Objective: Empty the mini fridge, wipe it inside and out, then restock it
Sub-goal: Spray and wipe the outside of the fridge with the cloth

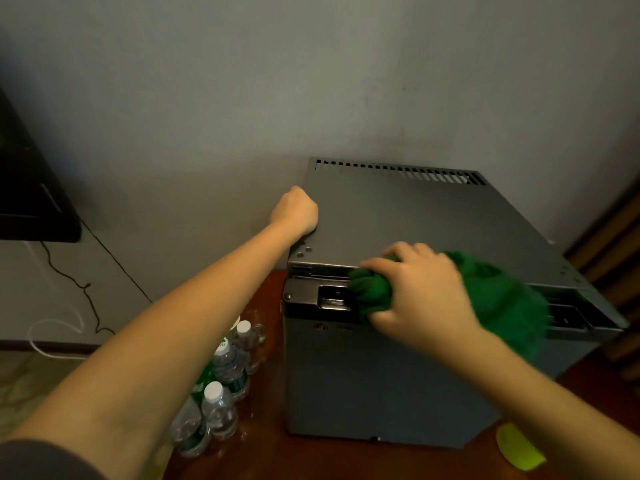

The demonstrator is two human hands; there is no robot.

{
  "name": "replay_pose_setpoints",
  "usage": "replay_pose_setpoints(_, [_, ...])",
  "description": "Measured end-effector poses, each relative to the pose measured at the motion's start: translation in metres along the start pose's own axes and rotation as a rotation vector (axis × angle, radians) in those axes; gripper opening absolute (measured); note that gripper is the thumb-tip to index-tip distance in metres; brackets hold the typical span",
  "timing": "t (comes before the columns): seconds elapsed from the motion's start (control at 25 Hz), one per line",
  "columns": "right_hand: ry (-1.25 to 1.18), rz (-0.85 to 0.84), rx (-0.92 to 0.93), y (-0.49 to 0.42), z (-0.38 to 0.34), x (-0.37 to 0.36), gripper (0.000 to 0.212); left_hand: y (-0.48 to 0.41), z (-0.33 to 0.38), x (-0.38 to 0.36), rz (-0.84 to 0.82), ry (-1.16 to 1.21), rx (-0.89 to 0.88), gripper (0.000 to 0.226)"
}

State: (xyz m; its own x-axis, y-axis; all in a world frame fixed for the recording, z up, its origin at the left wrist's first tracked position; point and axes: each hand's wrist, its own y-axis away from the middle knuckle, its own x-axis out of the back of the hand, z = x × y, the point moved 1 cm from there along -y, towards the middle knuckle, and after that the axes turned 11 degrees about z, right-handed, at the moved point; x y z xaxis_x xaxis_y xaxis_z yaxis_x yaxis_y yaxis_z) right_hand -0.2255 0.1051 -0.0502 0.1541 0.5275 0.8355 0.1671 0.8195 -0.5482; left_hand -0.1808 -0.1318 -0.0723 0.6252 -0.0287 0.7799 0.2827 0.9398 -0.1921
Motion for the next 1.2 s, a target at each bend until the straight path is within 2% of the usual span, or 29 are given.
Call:
replay_pose_setpoints(0.08, [-0.025, -0.06, 0.035, -0.016, -0.052, -0.008, 0.058, -0.001, -0.002, 0.001, 0.011, -0.005, -0.014, 0.031])
replay_pose_setpoints(0.16, [-0.081, -0.069, 0.096, -0.02, -0.07, -0.011, 0.057, -0.001, -0.002, 0.002, 0.009, -0.027, -0.035, 0.031])
replay_pose_setpoints(0.32, [-0.033, -0.113, 0.27, 0.014, -0.01, 0.004, 0.069, -0.003, -0.003, 0.001, -0.026, -0.022, -0.027, 0.032])
replay_pose_setpoints(0.44, [0.038, -0.114, 0.209, 0.034, 0.023, 0.012, 0.068, -0.002, -0.003, -0.001, -0.02, -0.008, -0.012, 0.031])
replay_pose_setpoints(0.64, [0.0, -0.109, 0.298, 0.006, -0.015, 0.002, 0.057, -0.002, 0.002, -0.001, 0.002, -0.021, -0.009, 0.033])
replay_pose_setpoints(0.84, [0.021, -0.202, 0.309, -0.004, -0.022, 0.009, 0.062, -0.002, -0.002, 0.001, -0.006, -0.046, -0.017, 0.032])
replay_pose_setpoints(0.96, [0.046, -0.24, 0.307, 0.007, 0.002, 0.015, 0.064, -0.002, -0.004, 0.003, -0.016, -0.046, -0.028, 0.03])
replay_pose_setpoints(1.12, [0.089, -0.199, 0.274, 0.025, 0.047, 0.023, 0.063, -0.002, -0.004, 0.002, -0.012, -0.017, -0.031, 0.031])
replay_pose_setpoints(1.2, [0.084, -0.245, 0.259, 0.034, 0.065, 0.027, 0.066, -0.002, -0.005, 0.002, -0.012, -0.011, -0.03, 0.031])
